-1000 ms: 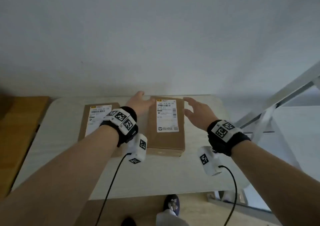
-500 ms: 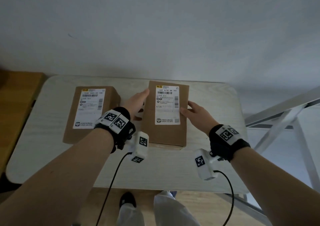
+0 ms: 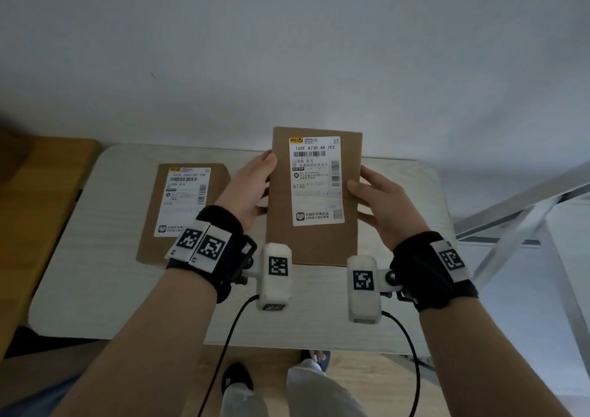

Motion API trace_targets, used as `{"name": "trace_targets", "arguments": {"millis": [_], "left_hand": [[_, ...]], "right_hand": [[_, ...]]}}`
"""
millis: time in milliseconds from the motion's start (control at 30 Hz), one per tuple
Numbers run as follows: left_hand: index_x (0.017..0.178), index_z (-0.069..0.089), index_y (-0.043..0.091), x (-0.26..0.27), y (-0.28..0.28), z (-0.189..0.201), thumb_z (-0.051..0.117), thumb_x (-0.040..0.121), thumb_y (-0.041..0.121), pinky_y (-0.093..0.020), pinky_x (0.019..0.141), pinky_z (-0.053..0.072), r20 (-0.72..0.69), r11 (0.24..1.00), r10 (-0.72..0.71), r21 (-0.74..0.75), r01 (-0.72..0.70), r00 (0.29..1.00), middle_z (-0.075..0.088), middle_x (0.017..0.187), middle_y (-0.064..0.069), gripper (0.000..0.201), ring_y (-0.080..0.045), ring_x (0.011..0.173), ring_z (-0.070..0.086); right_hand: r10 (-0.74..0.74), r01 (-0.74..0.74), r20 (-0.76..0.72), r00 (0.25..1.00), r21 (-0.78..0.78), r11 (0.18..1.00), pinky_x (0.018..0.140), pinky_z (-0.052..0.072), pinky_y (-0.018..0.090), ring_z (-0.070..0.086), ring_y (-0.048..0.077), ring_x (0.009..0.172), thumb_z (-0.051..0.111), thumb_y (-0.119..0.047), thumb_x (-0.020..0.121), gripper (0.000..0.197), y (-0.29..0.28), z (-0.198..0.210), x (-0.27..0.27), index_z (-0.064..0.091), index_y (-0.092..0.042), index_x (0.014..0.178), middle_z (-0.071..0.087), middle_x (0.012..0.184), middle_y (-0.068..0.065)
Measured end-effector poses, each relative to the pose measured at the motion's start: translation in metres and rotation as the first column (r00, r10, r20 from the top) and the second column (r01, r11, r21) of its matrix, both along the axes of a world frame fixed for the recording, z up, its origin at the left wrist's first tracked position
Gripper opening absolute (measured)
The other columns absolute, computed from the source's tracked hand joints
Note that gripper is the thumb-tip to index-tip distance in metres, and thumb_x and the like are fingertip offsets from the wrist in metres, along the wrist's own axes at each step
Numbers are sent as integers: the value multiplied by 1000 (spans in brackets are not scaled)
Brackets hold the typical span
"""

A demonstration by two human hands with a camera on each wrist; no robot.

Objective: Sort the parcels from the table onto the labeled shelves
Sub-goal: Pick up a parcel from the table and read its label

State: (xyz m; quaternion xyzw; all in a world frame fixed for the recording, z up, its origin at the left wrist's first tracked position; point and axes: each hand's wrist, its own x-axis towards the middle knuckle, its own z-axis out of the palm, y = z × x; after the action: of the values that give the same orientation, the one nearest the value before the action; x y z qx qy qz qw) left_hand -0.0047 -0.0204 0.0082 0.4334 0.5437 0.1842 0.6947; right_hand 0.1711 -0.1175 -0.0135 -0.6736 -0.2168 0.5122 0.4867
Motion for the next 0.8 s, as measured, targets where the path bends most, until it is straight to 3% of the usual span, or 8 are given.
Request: {"name": "trace_targets", "arguments": {"millis": [100, 267, 433, 600, 800], "left_hand": [[142, 50, 28, -12, -3, 29, 40, 103, 35, -31, 72, 46, 62, 994, 31, 102, -37, 998, 66, 114, 8, 41, -12, 100, 59], [139, 54, 31, -39, -14, 75, 42, 103, 32, -28, 66, 44, 151, 967, 57, 237, -92, 987, 70, 100, 14, 38, -9, 90, 62], [138, 55, 33, -69, -26, 116, 43, 103, 32, -32, 79, 50, 237, 942, 48, 313, -123, 970, 71, 104, 14, 37, -9, 94, 64], [137, 56, 34, -95, -40, 139, 44, 102, 32, -28, 74, 47, 292, 916, 27, 375, -141, 956, 71, 104, 15, 37, -8, 92, 63], [136, 56, 35, -111, -50, 155, 44, 102, 31, -30, 80, 48, 322, 893, 10, 423, -153, 947, 71, 108, 14, 36, -10, 98, 63]], "right_hand": [[-46, 45, 5, 999, 110, 993, 81, 48, 28, 66, 9, 95, 58, -13, 91, 47, -4, 31, -13, 55, -25, 136, 73, 99, -3], [-83, 66, 56, 995, 262, 963, 77, 49, 24, 67, 4, 86, 61, -12, 90, 49, -12, 85, -39, 54, -22, 137, 73, 96, -4], [-91, 52, 90, 992, 369, 928, 71, 49, 19, 68, 3, 86, 61, -13, 90, 48, -23, 126, -65, 55, -23, 136, 73, 101, -3], [-86, 23, 120, 989, 452, 892, 76, 49, 21, 69, 1, 87, 60, -12, 90, 46, -33, 148, -88, 57, -24, 134, 75, 97, -8], [-88, 9, 133, 987, 508, 861, 78, 50, 22, 70, 0, 86, 59, -10, 91, 45, -42, 163, -105, 59, -25, 132, 76, 97, -10]]}}
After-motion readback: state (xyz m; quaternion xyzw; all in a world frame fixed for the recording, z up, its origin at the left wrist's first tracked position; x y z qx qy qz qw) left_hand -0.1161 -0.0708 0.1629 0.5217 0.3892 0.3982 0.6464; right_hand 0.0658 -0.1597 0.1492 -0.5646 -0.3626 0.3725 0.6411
